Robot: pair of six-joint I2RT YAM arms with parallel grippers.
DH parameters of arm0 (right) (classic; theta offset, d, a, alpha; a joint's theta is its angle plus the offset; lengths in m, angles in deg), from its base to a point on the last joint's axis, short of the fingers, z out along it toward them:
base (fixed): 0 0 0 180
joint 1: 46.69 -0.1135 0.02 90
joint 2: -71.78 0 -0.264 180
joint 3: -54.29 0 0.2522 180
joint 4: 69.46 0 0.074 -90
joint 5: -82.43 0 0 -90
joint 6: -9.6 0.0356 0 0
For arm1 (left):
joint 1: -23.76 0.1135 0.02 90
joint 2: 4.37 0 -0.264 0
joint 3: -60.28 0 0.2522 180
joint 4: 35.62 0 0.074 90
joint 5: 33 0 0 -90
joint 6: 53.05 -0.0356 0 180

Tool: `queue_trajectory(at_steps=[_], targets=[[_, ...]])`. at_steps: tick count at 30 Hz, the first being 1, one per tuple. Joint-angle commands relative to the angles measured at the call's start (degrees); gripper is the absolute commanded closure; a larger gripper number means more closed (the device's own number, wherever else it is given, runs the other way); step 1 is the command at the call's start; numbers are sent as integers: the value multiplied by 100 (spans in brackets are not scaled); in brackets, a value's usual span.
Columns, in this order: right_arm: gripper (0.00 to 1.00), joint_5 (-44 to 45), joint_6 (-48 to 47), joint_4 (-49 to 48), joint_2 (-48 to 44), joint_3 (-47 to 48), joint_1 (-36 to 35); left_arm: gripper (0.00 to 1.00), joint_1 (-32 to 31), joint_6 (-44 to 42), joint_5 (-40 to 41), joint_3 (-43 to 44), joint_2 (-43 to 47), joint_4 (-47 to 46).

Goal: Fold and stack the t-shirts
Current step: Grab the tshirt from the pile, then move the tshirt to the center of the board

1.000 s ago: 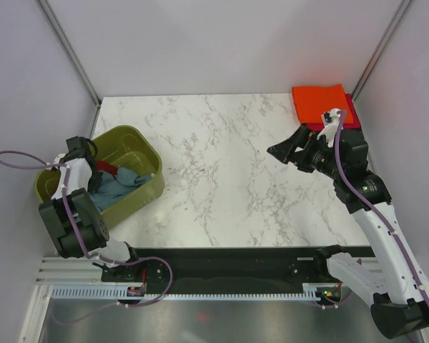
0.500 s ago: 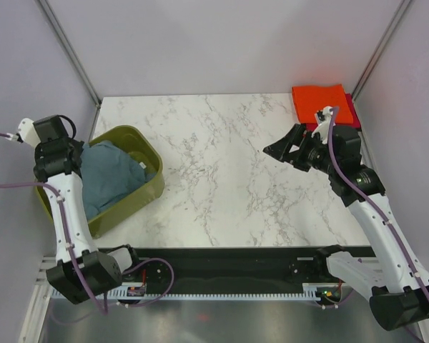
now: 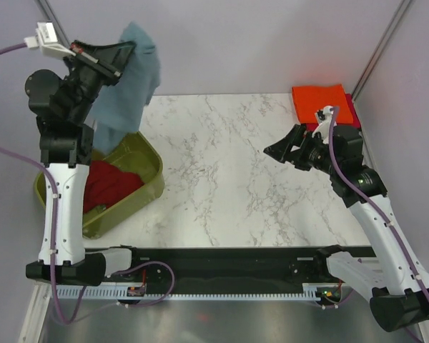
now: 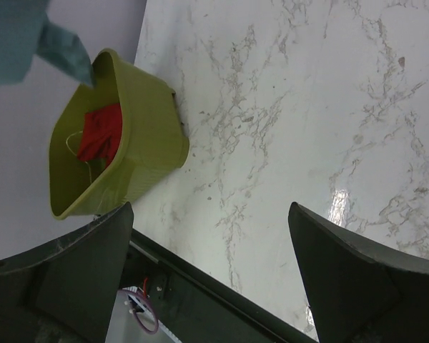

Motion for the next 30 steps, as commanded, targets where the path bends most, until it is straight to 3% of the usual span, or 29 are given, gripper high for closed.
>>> queue_trajectory(at_steps=[1,4,7,10,11,13,14,17,18,19,24,30], targets=[[2,136,-227,-168,-189,210,-6,98,-675,817,-1200,509,-108,-2769],[2,171,-218,-168,-304,166,2,98,-859,995,-1350,888,-179,-2797],[2,276,-165,-168,-462,61,2,98,-1167,995,-1481,328,100,-2797],[2,522,-25,-133,-637,-97,2,98,-1526,751,-1799,-1304,705,-2902],[2,610,2,-107,-690,-159,11,98,-1841,436,-1790,-2458,883,-2920],[2,882,11,-63,-822,-474,2,87,-2194,39,-1466,-3589,1182,-2842],[2,1031,19,24,-909,-624,2,85,-2465,-363,-1361,-4412,1314,-2371],[2,1594,220,236,-989,-1274,2,74,-2714,-840,-938,-5514,1289,-1368],[2,1621,274,262,-1033,-1441,11,55,-2714,-902,-938,-5728,1289,-1191],[2,1595,344,263,-1042,-1739,11,47,-2723,-955,-833,-5869,1315,-971],[3,2130,555,551,-1016,-2050,2,39,-2837,-1798,-219,-5784,1728,416],[3,3308,994,878,-103,-1663,11,38,-3416,-2266,28,-5326,1605,1254]])
